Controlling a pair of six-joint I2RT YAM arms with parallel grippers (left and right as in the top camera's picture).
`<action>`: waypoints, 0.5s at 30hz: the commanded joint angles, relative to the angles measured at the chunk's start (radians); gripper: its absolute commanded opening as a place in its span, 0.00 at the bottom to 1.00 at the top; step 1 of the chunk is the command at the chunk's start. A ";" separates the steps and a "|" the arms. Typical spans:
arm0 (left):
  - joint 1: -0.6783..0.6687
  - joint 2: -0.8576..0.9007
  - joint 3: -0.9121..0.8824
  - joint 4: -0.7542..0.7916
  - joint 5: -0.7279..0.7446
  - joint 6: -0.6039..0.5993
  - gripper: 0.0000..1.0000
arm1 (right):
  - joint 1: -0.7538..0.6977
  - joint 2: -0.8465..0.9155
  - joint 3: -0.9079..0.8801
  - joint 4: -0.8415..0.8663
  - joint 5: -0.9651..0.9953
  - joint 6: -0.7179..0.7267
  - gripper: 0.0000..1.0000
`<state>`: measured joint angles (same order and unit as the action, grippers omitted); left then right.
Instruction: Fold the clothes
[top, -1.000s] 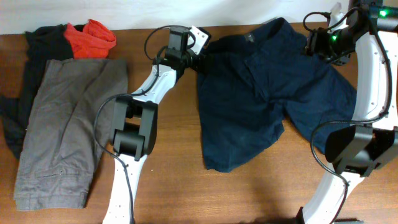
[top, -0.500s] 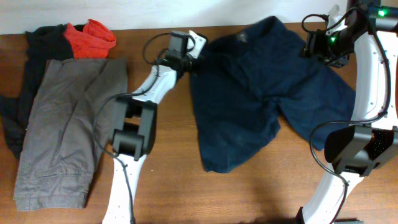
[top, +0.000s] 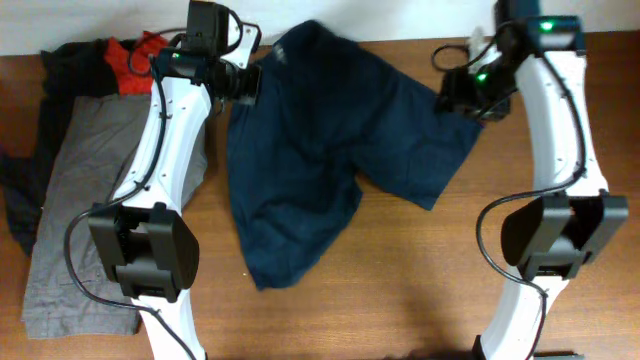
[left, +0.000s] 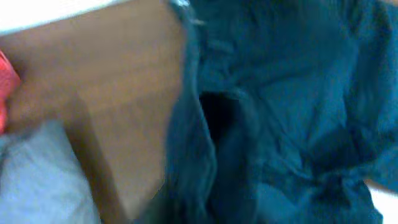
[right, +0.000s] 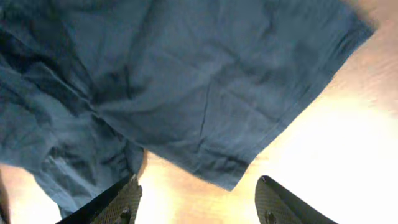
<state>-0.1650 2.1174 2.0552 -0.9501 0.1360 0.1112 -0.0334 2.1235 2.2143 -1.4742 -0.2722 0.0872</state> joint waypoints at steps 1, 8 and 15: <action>-0.002 -0.008 -0.001 -0.035 -0.043 -0.001 0.55 | 0.061 -0.007 -0.071 0.006 -0.006 0.026 0.64; -0.001 -0.036 0.026 -0.037 -0.119 -0.002 0.68 | 0.155 -0.007 -0.188 0.043 -0.008 0.053 0.64; 0.005 -0.139 0.065 -0.034 -0.119 -0.002 0.68 | 0.234 -0.007 -0.414 0.275 -0.008 0.087 0.44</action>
<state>-0.1669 2.0819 2.0731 -0.9859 0.0311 0.1078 0.1749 2.1235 1.8778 -1.2530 -0.2756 0.1520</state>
